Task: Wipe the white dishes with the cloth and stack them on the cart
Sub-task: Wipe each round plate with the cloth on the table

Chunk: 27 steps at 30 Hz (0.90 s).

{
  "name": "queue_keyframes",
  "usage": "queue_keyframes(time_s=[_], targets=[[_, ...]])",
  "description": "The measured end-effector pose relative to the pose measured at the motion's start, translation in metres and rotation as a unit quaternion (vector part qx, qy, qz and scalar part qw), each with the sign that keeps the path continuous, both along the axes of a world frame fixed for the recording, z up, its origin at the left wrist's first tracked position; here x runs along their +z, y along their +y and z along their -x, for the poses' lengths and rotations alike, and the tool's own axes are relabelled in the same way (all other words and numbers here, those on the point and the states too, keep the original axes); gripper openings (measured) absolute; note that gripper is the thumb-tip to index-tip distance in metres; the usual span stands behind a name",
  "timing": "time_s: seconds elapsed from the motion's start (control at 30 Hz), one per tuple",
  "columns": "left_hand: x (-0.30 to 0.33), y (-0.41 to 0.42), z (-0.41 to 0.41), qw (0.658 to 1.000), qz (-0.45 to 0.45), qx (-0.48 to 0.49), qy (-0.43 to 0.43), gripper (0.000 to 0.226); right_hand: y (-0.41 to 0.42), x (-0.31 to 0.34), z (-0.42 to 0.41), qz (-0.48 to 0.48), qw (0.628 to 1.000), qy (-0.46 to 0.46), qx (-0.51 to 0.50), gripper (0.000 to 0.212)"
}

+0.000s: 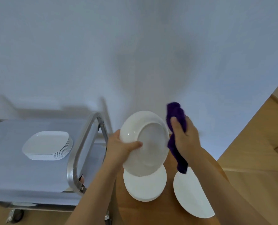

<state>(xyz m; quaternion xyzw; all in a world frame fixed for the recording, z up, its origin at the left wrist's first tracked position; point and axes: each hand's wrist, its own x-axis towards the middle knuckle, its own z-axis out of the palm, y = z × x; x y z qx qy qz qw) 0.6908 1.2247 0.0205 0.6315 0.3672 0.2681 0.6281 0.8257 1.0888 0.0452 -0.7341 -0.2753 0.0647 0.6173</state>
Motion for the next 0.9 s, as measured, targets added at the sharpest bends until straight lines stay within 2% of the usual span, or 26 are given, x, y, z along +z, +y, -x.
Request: queue_keyframes(time_s=[0.07,0.13,0.27,0.33,0.43,0.53,0.6,0.67,0.77,0.8,0.9], targets=[[0.001,-0.008,-0.006,0.998,-0.038,-0.036,0.038,0.049,0.021,0.013,0.008,-0.011,0.989,-0.11,0.094,0.026],[0.003,-0.012,-0.009,0.993,-0.071,-0.063,0.064,0.048,0.038,0.016,0.01,0.025,0.965,-0.204,0.165,0.032],[0.008,-0.012,-0.006,0.988,-0.108,-0.07,0.086,0.045,0.047,0.009,0.004,0.181,0.887,-0.39,0.168,0.037],[0.009,-0.014,-0.003,0.984,-0.127,-0.072,0.098,0.046,0.046,0.006,0.0,0.196,0.88,-0.403,0.16,0.046],[0.009,-0.019,0.0,0.986,-0.129,-0.066,0.086,0.05,0.044,0.002,-0.008,0.158,0.928,-0.313,0.125,0.054],[0.014,-0.022,0.003,0.992,-0.109,-0.042,0.056,0.053,0.041,-0.004,-0.021,0.107,0.98,-0.146,0.079,0.044],[0.02,-0.023,0.005,0.995,-0.093,-0.022,0.038,0.052,0.037,-0.009,-0.031,0.093,0.994,-0.036,0.054,0.043],[0.025,-0.022,0.007,0.998,-0.069,-0.002,0.01,0.052,0.029,-0.016,-0.037,0.059,0.995,0.063,0.041,0.036],[0.03,-0.019,0.004,0.998,-0.02,0.036,-0.05,0.049,0.015,-0.029,-0.032,-0.046,0.982,0.174,0.062,0.004],[0.032,-0.02,0.001,0.997,-0.006,0.046,-0.068,0.048,0.011,-0.033,-0.028,-0.08,0.972,0.209,0.068,0.005],[0.033,-0.027,-0.013,0.989,0.038,0.08,-0.115,0.045,0.009,-0.045,-0.017,-0.175,0.927,0.322,0.079,0.042]])
